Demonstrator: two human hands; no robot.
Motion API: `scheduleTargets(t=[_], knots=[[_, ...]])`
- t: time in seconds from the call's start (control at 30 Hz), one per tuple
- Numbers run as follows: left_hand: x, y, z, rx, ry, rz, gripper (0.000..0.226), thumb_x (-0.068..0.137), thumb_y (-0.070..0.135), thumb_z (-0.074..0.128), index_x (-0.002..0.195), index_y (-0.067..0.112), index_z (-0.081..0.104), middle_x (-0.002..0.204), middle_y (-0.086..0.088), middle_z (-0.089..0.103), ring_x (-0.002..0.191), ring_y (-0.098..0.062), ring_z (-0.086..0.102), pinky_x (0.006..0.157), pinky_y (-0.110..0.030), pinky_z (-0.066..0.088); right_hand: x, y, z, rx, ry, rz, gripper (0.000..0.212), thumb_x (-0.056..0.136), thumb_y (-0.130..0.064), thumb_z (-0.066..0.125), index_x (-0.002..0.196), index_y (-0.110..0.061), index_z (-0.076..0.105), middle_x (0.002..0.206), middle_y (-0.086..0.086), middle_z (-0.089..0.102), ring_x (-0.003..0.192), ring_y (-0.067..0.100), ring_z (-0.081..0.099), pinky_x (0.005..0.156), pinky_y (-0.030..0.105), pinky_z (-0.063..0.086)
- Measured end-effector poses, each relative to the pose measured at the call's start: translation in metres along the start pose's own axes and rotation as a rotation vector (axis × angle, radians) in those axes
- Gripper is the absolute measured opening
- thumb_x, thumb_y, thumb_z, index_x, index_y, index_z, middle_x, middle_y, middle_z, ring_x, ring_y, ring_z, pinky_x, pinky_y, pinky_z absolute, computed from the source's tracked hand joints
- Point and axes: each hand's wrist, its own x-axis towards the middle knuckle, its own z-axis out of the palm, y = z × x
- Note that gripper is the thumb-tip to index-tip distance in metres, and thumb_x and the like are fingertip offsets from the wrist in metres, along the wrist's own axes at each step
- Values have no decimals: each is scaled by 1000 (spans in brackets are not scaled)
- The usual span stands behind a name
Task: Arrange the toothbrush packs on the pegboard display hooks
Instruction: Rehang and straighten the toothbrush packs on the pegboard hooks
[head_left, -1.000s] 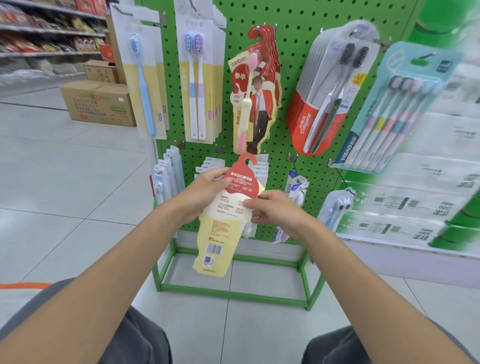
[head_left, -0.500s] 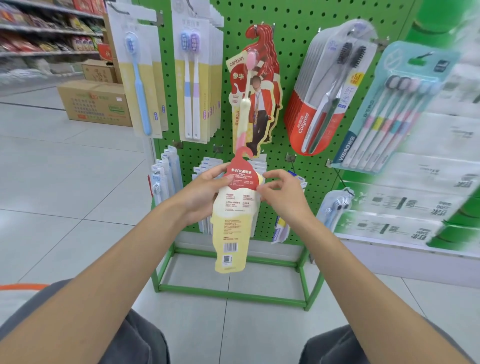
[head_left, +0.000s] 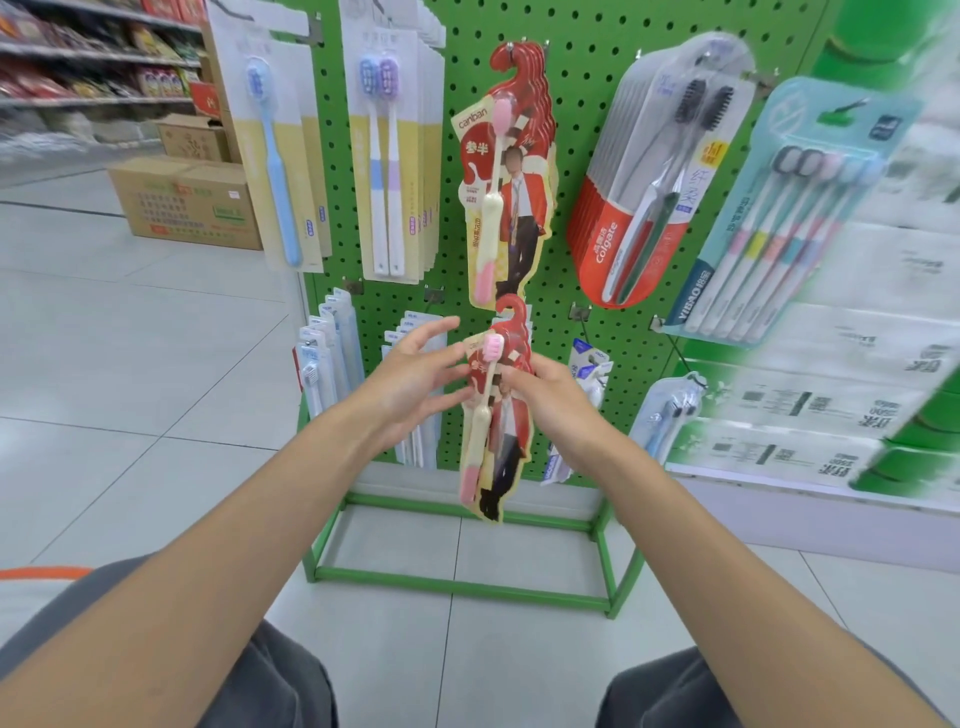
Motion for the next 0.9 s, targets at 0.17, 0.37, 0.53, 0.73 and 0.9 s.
scheduleTargets(t=[0.17,0.37,0.53,0.73,0.9], knots=[[-2,-3,4,298,20,74,33,97,20,60,129,22,55,104,2,69,87,-6,70,69,-23,54,2,-3,-5,45,-54,-7,31,96,-14,55,71,-27,66,102,10,74,101,27,68,94,37,51],[-3,5,19,330,73,119,23,97,20,60,120,18,57,96,-8,74,78,-15,73,63,-33,60,1,-20,-12,-101,54,-109,15,94,-12,60,84,-23,67,79,-1,71,74,15,66,74,33,55],[-4,32,33,395,125,166,23,98,16,57,120,21,59,98,-11,73,91,-25,72,85,-51,57,3,-59,-32,-135,235,-247,20,98,-10,53,113,-20,61,89,-2,72,74,4,69,67,18,53],[-13,83,49,393,101,232,32,99,15,54,131,21,55,101,-4,72,91,-17,71,84,-44,59,11,-115,-57,-287,335,-349,23,99,-19,54,121,-22,61,92,-4,70,84,9,66,79,33,58],[-8,131,57,411,136,337,36,98,6,54,128,26,53,106,6,65,84,1,63,55,-7,47,16,-171,-78,-407,361,-453,30,99,-15,53,126,-23,62,80,-4,65,45,-1,45,43,12,36]])
